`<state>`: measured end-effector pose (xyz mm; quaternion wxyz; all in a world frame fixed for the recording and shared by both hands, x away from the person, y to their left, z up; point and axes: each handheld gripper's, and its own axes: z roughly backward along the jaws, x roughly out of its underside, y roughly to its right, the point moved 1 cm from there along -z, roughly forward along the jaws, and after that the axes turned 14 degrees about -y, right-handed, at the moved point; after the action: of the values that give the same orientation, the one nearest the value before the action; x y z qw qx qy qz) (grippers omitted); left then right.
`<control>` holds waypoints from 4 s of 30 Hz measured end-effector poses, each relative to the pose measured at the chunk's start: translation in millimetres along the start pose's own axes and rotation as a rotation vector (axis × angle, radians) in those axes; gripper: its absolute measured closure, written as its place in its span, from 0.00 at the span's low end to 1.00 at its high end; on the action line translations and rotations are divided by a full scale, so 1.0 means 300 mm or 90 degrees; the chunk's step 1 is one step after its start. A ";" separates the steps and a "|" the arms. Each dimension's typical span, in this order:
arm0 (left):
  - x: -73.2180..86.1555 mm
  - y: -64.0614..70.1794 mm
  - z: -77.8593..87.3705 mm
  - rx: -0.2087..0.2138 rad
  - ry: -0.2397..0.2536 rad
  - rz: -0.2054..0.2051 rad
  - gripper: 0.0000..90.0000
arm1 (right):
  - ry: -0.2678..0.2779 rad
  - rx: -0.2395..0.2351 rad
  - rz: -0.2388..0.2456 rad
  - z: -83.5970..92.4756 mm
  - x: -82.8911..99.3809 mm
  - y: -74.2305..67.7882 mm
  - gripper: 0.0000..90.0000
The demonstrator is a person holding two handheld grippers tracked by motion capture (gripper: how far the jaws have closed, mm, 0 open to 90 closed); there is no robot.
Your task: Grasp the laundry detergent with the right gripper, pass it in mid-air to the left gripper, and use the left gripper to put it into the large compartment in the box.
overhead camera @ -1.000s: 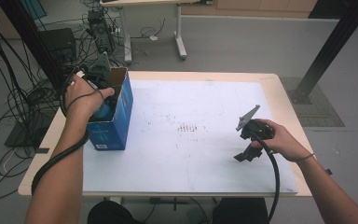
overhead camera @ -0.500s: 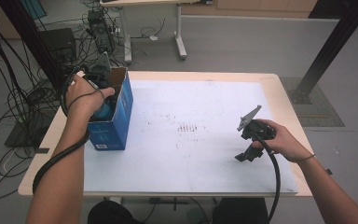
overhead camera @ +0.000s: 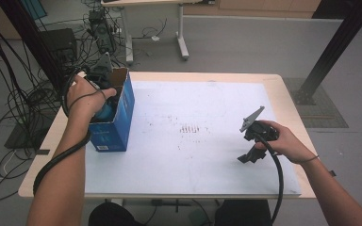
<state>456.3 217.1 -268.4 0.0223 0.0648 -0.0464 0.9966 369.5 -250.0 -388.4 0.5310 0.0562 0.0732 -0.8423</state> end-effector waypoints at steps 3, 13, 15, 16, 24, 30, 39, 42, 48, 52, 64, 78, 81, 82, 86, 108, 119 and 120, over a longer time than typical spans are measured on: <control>-0.001 -0.001 -0.001 0.002 0.001 0.004 0.42 | 0.000 -0.001 -0.001 -0.002 0.000 0.000 0.05; -0.002 -0.002 0.000 0.002 -0.002 0.002 0.42 | -0.002 -0.001 0.000 -0.001 -0.002 0.000 0.05; -0.001 -0.002 0.000 0.003 -0.001 0.002 0.42 | -0.003 0.002 0.000 0.000 -0.002 0.001 0.05; -0.001 -0.003 0.000 0.003 0.000 0.003 0.42 | -0.002 0.001 0.001 0.000 -0.002 0.001 0.05; -0.003 -0.004 0.000 0.006 -0.002 0.005 0.42 | -0.002 0.002 0.004 0.000 -0.003 0.001 0.05; -0.003 -0.002 0.000 0.004 -0.002 0.005 0.42 | -0.002 0.001 0.003 -0.002 -0.004 0.002 0.05; -0.004 -0.001 0.000 0.004 -0.004 0.006 0.42 | 0.000 0.000 0.005 -0.003 -0.005 0.003 0.05; -0.004 0.000 0.000 0.004 -0.005 0.005 0.42 | 0.000 0.002 0.007 -0.003 -0.004 0.005 0.05; -0.005 0.001 0.000 0.003 -0.006 0.004 0.42 | 0.001 0.000 0.001 -0.004 -0.004 0.004 0.05; -0.005 0.000 0.000 0.004 -0.007 0.003 0.42 | 0.000 0.000 0.002 -0.003 -0.004 0.003 0.05; -0.006 -0.009 -0.001 0.011 -0.008 0.000 0.41 | -0.004 -0.004 0.002 -0.009 -0.006 0.002 0.05; -0.001 -0.015 0.004 0.024 -0.009 0.001 0.37 | -0.006 -0.006 0.006 -0.016 -0.011 0.000 0.05; 0.003 -0.013 0.012 0.028 -0.006 0.002 0.37 | -0.007 -0.004 0.006 -0.015 -0.012 0.000 0.05; 0.004 -0.013 0.015 0.027 -0.007 0.002 0.37 | -0.008 -0.003 0.006 -0.014 -0.013 0.000 0.05; 0.017 -0.009 0.041 0.034 0.001 -0.003 0.36 | -0.008 -0.003 0.007 -0.012 -0.015 -0.002 0.05; 0.107 0.027 0.225 0.029 0.036 -0.040 0.23 | -0.007 0.001 0.013 -0.004 -0.031 -0.004 0.05; 0.132 0.084 0.264 0.025 0.046 -0.052 0.10 | -0.008 0.007 0.014 0.005 -0.035 0.000 0.05; 0.135 0.090 0.266 0.024 0.047 -0.054 0.09 | -0.007 0.006 0.013 0.005 -0.035 0.000 0.05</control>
<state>424.8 184.3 -186.6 0.0654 0.0305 -0.0239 0.9971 373.9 -241.0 -385.1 0.5398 0.0546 0.0660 -0.8374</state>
